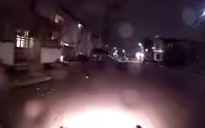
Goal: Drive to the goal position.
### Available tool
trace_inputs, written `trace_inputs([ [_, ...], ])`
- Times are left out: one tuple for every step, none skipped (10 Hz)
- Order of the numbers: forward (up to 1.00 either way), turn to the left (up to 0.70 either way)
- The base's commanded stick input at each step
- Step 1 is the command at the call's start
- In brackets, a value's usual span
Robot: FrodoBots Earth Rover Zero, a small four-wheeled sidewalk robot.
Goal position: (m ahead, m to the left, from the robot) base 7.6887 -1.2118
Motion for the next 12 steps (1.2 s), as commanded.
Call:
trace_inputs([
  [0.7,-0.05],
  [0.7,-0.13],
  [0.7,-0.2],
  [0.7,-0.26],
  [0.7,-0.32],
  [0.7,-0.05],
  [0.7,0.0],
  [0.7,0.0],
  [0.7,0.0],
  [0.7,0.0],
  [0.7,0.0],
  [0.7,0.0],
])
